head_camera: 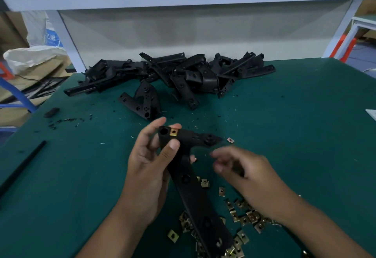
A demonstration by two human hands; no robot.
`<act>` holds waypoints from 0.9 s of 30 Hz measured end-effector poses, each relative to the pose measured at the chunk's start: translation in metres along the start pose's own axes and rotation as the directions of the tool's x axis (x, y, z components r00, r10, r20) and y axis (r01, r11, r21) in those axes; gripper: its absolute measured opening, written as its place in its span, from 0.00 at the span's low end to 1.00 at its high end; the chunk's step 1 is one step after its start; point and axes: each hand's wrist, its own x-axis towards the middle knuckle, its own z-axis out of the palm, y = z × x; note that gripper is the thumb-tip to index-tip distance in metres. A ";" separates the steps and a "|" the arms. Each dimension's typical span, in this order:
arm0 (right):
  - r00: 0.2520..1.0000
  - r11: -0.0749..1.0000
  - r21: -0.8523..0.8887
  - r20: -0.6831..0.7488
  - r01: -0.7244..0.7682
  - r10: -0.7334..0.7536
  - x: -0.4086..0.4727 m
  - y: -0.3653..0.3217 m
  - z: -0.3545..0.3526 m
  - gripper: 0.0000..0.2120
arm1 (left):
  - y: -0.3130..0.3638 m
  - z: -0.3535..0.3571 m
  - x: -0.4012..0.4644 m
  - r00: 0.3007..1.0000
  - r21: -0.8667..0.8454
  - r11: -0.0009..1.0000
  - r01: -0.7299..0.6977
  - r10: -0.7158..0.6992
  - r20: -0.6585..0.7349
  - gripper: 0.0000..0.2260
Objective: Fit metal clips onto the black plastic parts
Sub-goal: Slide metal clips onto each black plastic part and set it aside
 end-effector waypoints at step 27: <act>0.980 0.993 0.119 -0.201 0.011 0.013 0.005 0.004 -0.001 0.10 | 0.004 -0.002 0.000 0.971 -0.135 0.961 0.240 -0.237 0.037 0.21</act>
